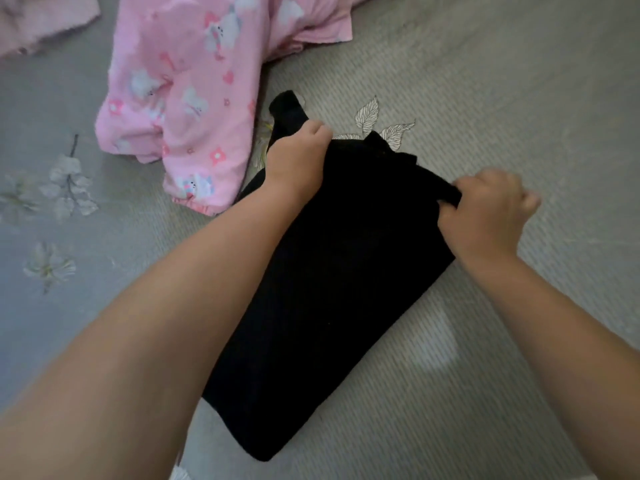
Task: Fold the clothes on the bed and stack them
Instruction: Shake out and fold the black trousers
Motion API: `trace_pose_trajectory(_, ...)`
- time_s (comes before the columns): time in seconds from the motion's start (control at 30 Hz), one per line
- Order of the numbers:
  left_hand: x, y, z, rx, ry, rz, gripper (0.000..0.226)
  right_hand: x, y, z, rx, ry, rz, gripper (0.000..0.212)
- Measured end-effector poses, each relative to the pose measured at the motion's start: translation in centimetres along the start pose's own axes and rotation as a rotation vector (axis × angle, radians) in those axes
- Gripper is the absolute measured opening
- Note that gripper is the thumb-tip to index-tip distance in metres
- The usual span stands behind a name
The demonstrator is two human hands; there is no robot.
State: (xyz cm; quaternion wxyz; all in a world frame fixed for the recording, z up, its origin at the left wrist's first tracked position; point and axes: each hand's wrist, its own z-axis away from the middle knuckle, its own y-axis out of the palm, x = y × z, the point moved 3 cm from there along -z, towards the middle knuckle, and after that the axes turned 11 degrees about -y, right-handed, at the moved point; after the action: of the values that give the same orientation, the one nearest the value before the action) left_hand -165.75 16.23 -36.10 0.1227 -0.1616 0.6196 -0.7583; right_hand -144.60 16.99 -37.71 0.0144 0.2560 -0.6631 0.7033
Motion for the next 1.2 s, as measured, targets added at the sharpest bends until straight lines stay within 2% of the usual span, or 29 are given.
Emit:
trace_pose_trajectory(0.07, 1.8, -1.1, 1.2, -0.048, -0.027, 0.076, 0.03, 1.9, -1.6, 0.4, -0.111, -0.032, -0.039, 0.01)
trace_pose_trajectory(0.13, 4.2, -1.8, 3.4, -0.092, -0.034, 0.156, 0.031, 4.8, -2.8, 2.4, -0.188, -0.154, -0.023, 0.004)
trace_pose_trajectory(0.2, 6.6, -1.9, 6.6, -0.107, -0.004, 0.241, 0.03, 7.8, -3.4, 5.8, -0.204, -0.282, -0.02, 0.009)
trace_pose_trajectory(0.33, 11.4, -0.6, 13.7, -0.057, 0.035, 0.3, 0.031, 12.9, -2.2, 13.9, -0.038, -0.441, -0.027, 0.02)
trace_pose_trajectory(0.4, 14.2, 0.5, 16.7, 0.004, -0.064, 0.339, 0.034, 15.2, -0.9, 17.8, 0.032, -0.471, -0.028, 0.025)
trace_pose_trajectory(0.63, 21.9, 5.8, 25.3, 0.107, -0.065, 0.275, 0.034, 21.4, 4.8, 26.9, 0.206, -0.472, -0.034, 0.032)
trace_pose_trajectory(0.7, 23.2, 8.1, 26.5, 0.212, -0.062, 0.224, 0.045, 21.8, 6.6, 28.9, 0.33, -0.443, 0.092, 0.03)
trace_pose_trajectory(0.8, 24.6, 10.8, 27.9, 0.373, -0.128, 0.198, 0.074, 21.9, 9.3, 31.3, 0.571, -0.344, 0.22, 0.064)
trace_pose_trajectory(0.83, 24.9, 11.0, 28.4, 0.349, -0.15, 0.181, 0.079, 22.3, 9.1, 31.8, 0.585, -0.302, 0.239, 0.077)
trace_pose_trajectory(0.87, 25.0, 10.8, 28.9, 0.272, -0.15, 0.15, 0.081, 22.7, 8.7, 31.9, 0.526, -0.289, 0.259, 0.086)
trace_pose_trajectory(0.93, 24.7, 10.2, 29.9, 0.129, -0.062, 0.088, 0.08, 23.6, 8.9, 32.0, 0.429, -0.295, 0.243, 0.092)
trace_pose_trajectory(1.03, 23.3, 10.0, 30.7, 0.029, 0.24, -0.002, 0.085, 24.1, 10.1, 31.0, 0.413, -0.31, 0.285, 0.095)
trace_pose_trajectory(1.1, 22.5, 10.4, 30.1, 0.032, 0.379, 0.003, 0.092, 24.0, 11.2, 30.5, 0.444, -0.321, 0.309, 0.091)
trace_pose_trajectory(1.2, 22.2, 12.4, 28.4, 0.155, 0.413, 0.101, 0.094, 22.7, 12.9, 30.0, 0.483, -0.34, 0.311, 0.086)
